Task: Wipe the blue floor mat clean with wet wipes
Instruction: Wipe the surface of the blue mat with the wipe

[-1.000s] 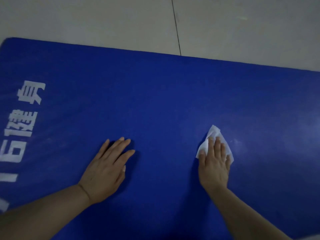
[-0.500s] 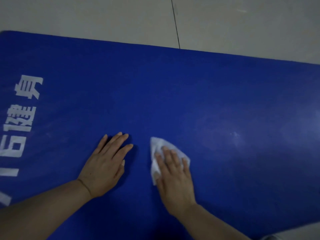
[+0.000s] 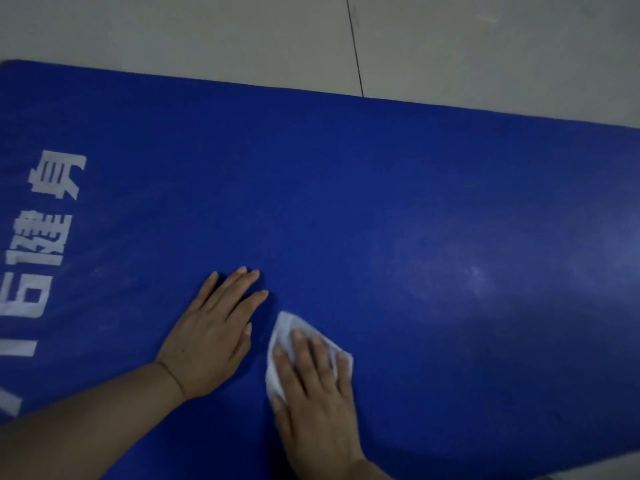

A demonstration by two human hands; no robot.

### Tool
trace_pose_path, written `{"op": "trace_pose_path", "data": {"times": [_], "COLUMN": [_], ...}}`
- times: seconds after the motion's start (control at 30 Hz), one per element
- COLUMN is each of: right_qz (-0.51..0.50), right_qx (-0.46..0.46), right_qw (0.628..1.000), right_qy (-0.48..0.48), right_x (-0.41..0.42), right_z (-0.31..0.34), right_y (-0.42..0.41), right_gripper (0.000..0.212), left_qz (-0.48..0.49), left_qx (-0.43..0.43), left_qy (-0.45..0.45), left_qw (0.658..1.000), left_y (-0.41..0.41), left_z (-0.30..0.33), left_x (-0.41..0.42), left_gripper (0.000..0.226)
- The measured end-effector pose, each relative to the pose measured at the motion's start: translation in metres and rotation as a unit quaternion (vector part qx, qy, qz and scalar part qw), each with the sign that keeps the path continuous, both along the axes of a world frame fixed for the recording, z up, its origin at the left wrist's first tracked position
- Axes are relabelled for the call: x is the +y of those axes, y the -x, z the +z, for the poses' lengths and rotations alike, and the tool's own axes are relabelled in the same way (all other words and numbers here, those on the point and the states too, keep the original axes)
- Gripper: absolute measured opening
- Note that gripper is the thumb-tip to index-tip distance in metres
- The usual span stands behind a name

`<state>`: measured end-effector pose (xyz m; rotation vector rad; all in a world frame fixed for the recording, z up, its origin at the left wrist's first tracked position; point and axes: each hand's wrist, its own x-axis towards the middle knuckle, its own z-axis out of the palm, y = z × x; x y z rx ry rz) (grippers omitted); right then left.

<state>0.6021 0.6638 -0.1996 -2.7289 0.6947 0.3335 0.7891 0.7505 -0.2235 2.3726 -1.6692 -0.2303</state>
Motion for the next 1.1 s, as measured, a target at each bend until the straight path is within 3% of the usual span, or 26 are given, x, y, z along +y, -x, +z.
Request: {"op": "trace_pose_path", "data": {"times": [0.1, 0.2, 0.3, 0.5, 1.1], "right_qz": [0.051, -0.067, -0.169, -0.047, -0.091], "right_qx": [-0.002, 0.017, 0.051, 0.034, 0.038], "right_qw": [0.998, 0.995, 0.982, 0.996, 0.994], "right_qy": [0.037, 0.077, 0.068, 0.063, 0.056], "right_x": [-0.014, -0.063, -0.096, -0.056, -0.055], "right_z": [-0.008, -0.009, -0.008, -0.006, -0.012], "right_y": [0.005, 0.023, 0.041, 0.021, -0.003], "right_gripper": [0.068, 0.056, 0.069, 0.058, 0.061], "left_qz": [0.003, 0.006, 0.008, 0.004, -0.018], "left_qx": [0.003, 0.006, 0.005, 0.009, 0.009], "left_qy": [-0.002, -0.003, -0.006, -0.003, -0.019], "left_qw": [1.000, 1.000, 1.000, 1.000, 1.000], "left_y": [0.000, 0.001, 0.002, 0.001, -0.005], "left_z": [0.001, 0.002, 0.001, 0.002, 0.003], "left_x": [0.000, 0.001, 0.000, 0.000, -0.002], "left_gripper": [0.046, 0.047, 0.048, 0.045, 0.043]}}
